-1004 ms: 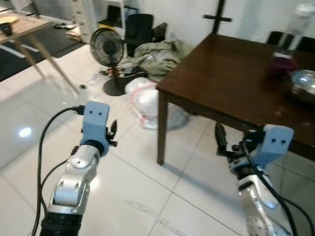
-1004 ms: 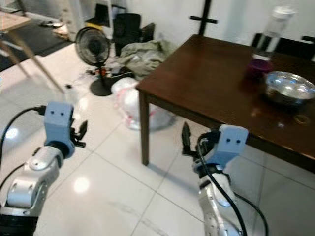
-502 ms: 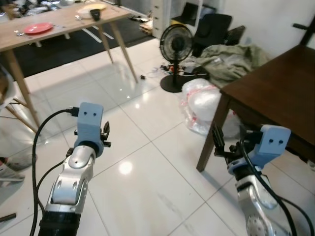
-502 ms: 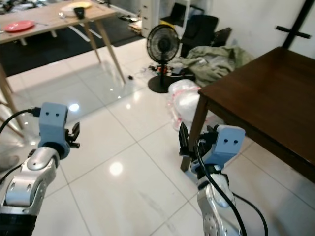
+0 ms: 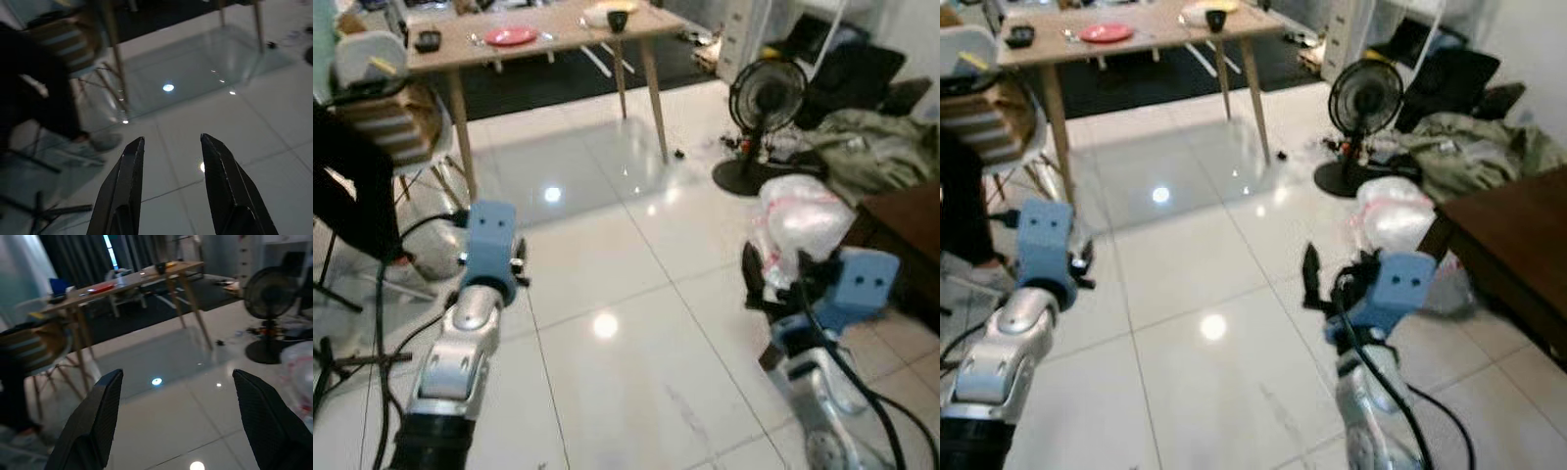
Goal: Setting the table
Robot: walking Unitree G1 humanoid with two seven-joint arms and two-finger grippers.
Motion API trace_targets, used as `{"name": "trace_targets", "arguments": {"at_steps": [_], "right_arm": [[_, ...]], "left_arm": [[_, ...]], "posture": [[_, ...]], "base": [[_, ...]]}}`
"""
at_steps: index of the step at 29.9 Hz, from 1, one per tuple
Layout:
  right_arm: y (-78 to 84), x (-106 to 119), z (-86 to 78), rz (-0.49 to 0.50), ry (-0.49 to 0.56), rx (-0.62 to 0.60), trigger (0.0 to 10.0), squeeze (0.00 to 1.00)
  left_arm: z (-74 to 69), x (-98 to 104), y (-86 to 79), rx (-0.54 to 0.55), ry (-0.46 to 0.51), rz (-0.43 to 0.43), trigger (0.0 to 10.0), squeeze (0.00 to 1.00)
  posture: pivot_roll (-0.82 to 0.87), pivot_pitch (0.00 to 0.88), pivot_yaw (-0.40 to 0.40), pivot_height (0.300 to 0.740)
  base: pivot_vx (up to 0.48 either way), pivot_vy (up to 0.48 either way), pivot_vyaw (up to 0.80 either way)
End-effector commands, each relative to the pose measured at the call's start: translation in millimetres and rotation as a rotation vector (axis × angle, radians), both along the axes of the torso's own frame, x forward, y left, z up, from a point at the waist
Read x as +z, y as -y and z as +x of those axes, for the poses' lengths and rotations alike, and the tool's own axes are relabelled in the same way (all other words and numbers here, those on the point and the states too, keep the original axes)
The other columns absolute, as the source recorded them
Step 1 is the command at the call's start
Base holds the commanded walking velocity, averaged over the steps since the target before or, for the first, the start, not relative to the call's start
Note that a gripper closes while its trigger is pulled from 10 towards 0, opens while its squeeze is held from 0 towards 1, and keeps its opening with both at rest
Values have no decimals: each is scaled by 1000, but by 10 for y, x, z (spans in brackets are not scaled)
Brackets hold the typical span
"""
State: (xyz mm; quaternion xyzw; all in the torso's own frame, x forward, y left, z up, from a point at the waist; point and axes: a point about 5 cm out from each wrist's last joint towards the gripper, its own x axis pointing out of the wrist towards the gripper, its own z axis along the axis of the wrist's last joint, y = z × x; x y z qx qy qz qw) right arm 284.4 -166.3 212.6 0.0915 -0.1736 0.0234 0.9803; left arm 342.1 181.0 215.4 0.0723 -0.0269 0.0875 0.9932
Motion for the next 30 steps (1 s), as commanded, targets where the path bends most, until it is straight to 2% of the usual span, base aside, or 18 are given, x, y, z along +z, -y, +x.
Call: {"name": "trace_targets", "arguments": {"at_steps": [1,30], "right_arm": [[40,-35,-13,-1,-17,-19,10000,0],[17,-36,2,-16,-11,2,10000,0]], "left_arm": [[8,-70,-5,16,-25,1,10000,0],[36,-80,36,18,-12,-13,10000,0]], "posture": [[58,134,104,740],[55,122,99,740]], "base": [[469,0,0],[469,0,0]]}}
